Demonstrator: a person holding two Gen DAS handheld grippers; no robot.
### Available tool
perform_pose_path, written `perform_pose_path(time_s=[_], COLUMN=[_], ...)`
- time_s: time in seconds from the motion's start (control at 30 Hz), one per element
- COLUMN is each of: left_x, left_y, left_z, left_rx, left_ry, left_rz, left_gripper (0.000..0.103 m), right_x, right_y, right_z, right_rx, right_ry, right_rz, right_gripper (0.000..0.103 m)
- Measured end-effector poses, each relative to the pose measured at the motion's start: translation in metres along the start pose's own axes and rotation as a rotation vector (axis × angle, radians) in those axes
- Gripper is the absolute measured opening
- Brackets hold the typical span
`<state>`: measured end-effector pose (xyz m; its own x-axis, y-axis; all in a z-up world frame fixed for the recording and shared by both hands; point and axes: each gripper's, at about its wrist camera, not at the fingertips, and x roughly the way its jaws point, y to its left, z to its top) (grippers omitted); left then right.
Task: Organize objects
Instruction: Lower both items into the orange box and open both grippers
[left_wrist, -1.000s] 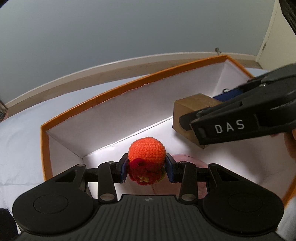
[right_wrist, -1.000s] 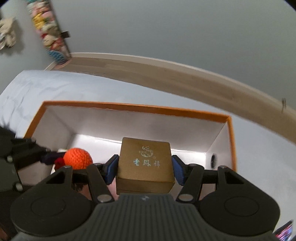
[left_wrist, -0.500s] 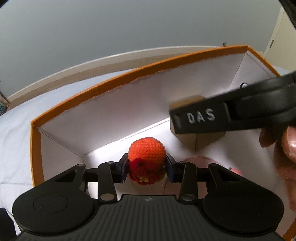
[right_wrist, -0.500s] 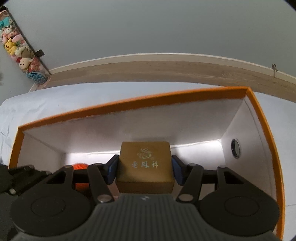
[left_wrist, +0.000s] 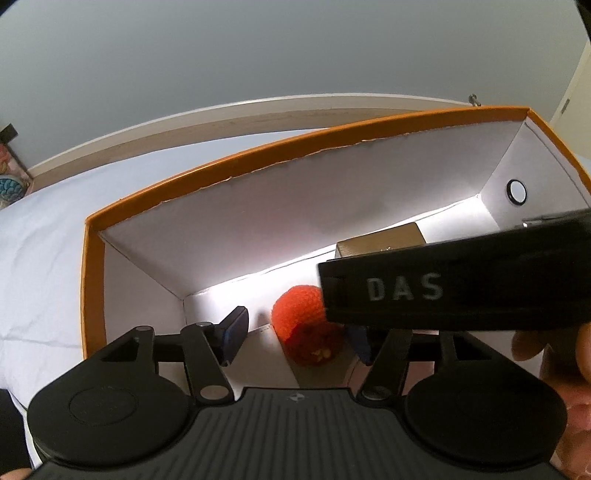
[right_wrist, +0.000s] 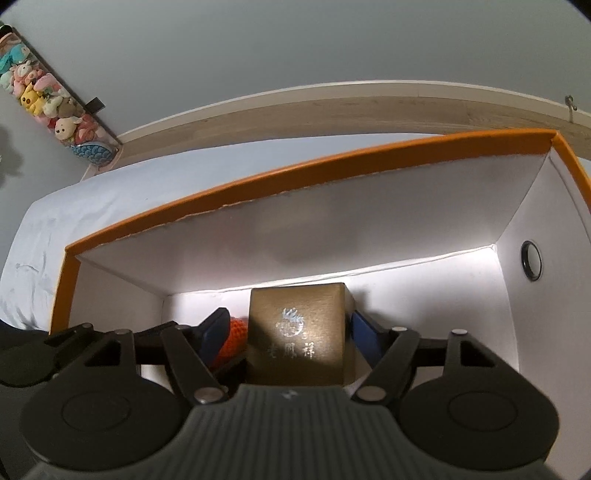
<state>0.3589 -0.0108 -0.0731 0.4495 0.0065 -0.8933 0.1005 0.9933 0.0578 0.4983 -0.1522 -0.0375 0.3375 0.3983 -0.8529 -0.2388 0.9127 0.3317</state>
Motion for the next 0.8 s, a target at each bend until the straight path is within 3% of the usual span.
perform_pose_path(time_s=[0.4, 0.8], left_x=[-0.019, -0.071], left_y=[-0.01, -0.02], left_z=[-0.018, -0.052], left_rx=[0.024, 0.04], left_ry=[-0.014, -0.054], left_rz=[0.047, 0.065], left_gripper=[0.072, 0.072], right_x=[-0.016, -0.061], right_y=[-0.014, -0.014], right_z=[0.004, -0.004], right_rx=[-0.021, -0.069], right_ry=[-0.022, -0.062], right_rz=[-0.017, -0.023], right_gripper=[0.073, 0.073])
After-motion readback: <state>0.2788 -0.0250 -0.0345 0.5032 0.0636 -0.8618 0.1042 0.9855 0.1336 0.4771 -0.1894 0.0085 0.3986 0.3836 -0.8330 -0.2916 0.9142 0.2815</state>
